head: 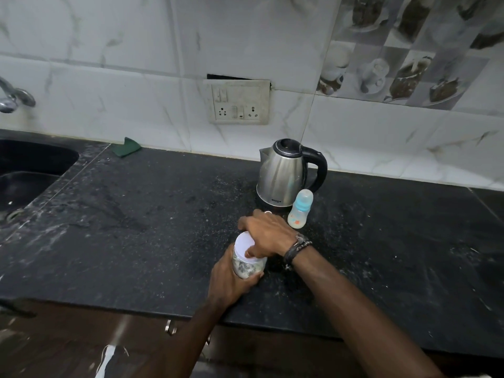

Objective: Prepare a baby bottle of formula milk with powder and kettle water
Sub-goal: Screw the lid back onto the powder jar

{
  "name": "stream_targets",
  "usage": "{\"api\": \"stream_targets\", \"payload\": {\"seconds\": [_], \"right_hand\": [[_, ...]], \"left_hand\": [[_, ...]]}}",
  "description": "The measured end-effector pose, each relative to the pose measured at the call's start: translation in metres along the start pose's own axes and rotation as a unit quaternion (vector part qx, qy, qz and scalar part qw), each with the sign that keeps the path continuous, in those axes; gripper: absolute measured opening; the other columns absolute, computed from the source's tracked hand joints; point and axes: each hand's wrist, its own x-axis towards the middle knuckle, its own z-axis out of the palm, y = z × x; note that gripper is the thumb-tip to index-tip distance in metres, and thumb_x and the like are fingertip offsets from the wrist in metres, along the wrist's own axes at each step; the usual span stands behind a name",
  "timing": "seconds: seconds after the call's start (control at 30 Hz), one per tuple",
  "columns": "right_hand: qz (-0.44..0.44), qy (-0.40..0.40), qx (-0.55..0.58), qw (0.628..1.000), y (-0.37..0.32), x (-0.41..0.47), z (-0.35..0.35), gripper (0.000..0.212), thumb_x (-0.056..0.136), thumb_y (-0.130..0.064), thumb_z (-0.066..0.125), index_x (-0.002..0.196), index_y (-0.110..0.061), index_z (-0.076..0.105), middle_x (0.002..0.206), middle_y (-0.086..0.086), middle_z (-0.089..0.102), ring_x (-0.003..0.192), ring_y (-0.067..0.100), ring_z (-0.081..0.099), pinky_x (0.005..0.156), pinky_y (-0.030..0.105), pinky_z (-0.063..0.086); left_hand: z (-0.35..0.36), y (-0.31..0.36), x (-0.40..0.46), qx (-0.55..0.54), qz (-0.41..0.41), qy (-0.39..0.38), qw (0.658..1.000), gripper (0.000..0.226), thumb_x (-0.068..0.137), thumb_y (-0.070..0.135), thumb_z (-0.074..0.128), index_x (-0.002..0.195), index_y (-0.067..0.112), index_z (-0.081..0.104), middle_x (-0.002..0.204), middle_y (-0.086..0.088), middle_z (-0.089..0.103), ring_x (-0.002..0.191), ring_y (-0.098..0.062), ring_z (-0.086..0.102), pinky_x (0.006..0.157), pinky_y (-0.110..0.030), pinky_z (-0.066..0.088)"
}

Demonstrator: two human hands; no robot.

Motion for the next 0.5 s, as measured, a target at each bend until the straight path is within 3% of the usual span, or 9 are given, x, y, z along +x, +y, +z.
{"api": "stream_targets", "payload": {"seconds": [0.07,0.1,0.2,0.43,0.5], "right_hand": [[-0.022,-0.060,-0.024,0.998,-0.001,0.002,0.004,0.075,0.074,-0.029,0.083,0.139,-0.027,0.047,0.127,0.013,0.051,0.112,0.036,0.056,0.089,0.044,0.050],[-0.032,-0.070,-0.034,0.996,-0.003,0.004,0.008,0.076,0.075,-0.027,0.082,0.142,-0.028,0.046,0.127,0.014,0.051,0.113,0.036,0.056,0.089,0.045,0.050],[-0.024,-0.030,-0.065,0.997,-0.006,0.007,0.019,0.062,0.078,-0.032,0.078,0.134,-0.024,0.055,0.123,0.015,0.055,0.111,0.036,0.057,0.088,0.045,0.051],[-0.015,0.042,-0.053,0.998,-0.005,0.007,0.022,0.050,0.071,-0.042,0.077,0.114,-0.017,0.066,0.110,0.012,0.067,0.102,0.032,0.064,0.082,0.039,0.052],[-0.021,0.058,-0.044,0.997,0.000,0.007,0.025,0.052,0.071,-0.047,0.074,0.113,-0.018,0.067,0.106,0.011,0.068,0.099,0.032,0.064,0.079,0.038,0.052]], "left_hand": [[0.002,0.001,0.000,0.011,-0.010,-0.002,1.000,0.096,0.062,0.053,0.091,0.144,0.030,0.045,0.137,0.014,0.057,0.120,0.005,0.053,0.096,-0.003,0.036],[0.002,0.001,0.000,0.013,-0.012,-0.002,1.000,0.096,0.063,0.055,0.089,0.144,0.028,0.044,0.139,0.013,0.055,0.124,0.000,0.052,0.100,-0.008,0.038],[0.004,0.000,0.002,0.010,-0.014,-0.006,1.000,0.102,0.064,0.053,0.090,0.148,0.021,0.043,0.143,0.004,0.055,0.130,-0.011,0.053,0.110,-0.032,0.043],[0.007,-0.005,0.001,0.014,-0.037,0.013,0.999,0.108,0.058,0.070,0.085,0.147,0.027,0.042,0.140,0.004,0.059,0.127,-0.010,0.056,0.107,-0.039,0.047],[0.007,-0.005,0.001,0.017,-0.042,0.011,0.999,0.108,0.059,0.063,0.088,0.148,0.022,0.042,0.142,-0.001,0.058,0.129,-0.015,0.055,0.108,-0.042,0.045]]}}
